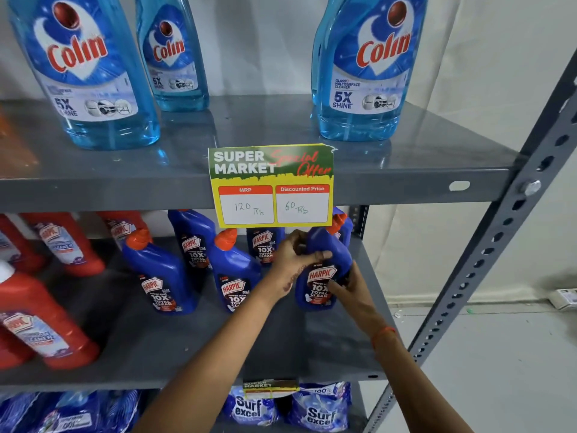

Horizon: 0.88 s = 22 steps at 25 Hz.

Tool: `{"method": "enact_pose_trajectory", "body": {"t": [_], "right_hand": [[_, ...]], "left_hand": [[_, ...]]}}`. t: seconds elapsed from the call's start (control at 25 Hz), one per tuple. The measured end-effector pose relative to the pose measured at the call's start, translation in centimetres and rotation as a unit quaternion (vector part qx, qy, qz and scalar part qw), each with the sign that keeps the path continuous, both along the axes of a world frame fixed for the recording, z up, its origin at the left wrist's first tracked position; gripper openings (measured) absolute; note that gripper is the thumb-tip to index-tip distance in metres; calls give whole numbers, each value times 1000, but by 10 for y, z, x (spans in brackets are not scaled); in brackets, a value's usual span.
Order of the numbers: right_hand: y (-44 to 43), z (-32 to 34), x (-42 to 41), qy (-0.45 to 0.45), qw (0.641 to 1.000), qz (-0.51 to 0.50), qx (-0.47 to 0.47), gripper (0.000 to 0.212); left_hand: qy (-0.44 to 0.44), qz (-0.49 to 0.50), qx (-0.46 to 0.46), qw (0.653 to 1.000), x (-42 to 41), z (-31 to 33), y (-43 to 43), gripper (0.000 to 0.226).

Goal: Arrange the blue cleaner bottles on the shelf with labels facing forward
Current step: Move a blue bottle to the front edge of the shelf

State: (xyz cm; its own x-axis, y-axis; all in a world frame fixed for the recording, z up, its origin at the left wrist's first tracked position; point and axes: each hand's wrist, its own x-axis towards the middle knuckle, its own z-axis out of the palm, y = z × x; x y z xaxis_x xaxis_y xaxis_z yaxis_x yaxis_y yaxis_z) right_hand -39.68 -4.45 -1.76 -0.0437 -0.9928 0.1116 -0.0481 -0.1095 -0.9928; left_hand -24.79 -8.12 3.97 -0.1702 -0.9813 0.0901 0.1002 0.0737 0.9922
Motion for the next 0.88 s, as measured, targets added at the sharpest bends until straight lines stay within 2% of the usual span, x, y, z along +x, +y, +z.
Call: {"method": "enact_pose_trajectory", "body": {"t": [0.2,0.32,0.4,0.64,0.88], "right_hand": [[-6,-9,5,46,999,-15,-2,60],[-6,-12,7,53,998,-26,-14,57],[-5,-15,8,53,998,-42,-10,52],[6,-25,12,90,992,-68,51,41],[13,-15,3,111,984,-119,68,36]], "left_hand": [[47,14,-27,998,5,-19,7,32],[95,-2,-35,995,14,-31,9,27],[107,-28,-30,993,17,-41,12,33],[-8,-35,27,999,17,-82,24,45],[-74,-120,15,990,12,-82,27,41]]}}
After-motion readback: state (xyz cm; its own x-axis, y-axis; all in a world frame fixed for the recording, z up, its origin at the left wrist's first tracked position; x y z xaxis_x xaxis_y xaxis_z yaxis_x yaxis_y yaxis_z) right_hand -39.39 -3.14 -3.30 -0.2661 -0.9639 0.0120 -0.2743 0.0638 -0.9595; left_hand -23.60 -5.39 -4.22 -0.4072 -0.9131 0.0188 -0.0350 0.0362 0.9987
